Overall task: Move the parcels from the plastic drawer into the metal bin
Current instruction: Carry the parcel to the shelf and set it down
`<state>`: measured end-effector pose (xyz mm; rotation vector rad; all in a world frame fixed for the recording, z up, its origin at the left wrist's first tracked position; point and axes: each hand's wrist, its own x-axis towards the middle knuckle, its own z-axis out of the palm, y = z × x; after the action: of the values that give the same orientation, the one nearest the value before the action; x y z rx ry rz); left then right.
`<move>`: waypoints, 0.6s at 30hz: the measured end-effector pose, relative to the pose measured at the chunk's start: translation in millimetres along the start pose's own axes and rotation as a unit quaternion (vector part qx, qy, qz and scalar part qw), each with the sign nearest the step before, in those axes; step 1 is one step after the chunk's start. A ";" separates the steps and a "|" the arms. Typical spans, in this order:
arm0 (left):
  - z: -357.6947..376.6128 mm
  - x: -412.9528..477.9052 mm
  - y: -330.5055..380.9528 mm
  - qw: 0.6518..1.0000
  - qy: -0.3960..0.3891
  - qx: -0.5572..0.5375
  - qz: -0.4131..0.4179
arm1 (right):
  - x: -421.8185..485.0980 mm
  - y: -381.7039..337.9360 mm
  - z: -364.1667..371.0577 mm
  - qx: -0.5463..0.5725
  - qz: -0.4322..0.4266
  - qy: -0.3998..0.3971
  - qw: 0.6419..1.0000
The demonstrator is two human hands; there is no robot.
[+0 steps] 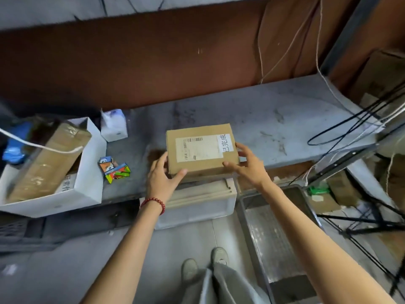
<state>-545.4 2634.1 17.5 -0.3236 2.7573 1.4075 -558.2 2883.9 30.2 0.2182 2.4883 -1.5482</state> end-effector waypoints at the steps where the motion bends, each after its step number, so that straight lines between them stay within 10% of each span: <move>1: 1.7 4.1 -1.1 1.000 0.002 -0.004 -0.004 | 6.3 1.7 3.3 -0.001 0.007 -0.007 1.000; 18: 16.6 50.6 -30.7 0.989 -0.045 0.142 -0.015 | 61.7 4.1 50.6 -0.106 0.000 0.002 0.994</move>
<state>-590.0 2621.3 -22.8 -0.2814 2.8110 0.9778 -612.3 2841.4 -10.4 0.1870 2.6317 -1.2705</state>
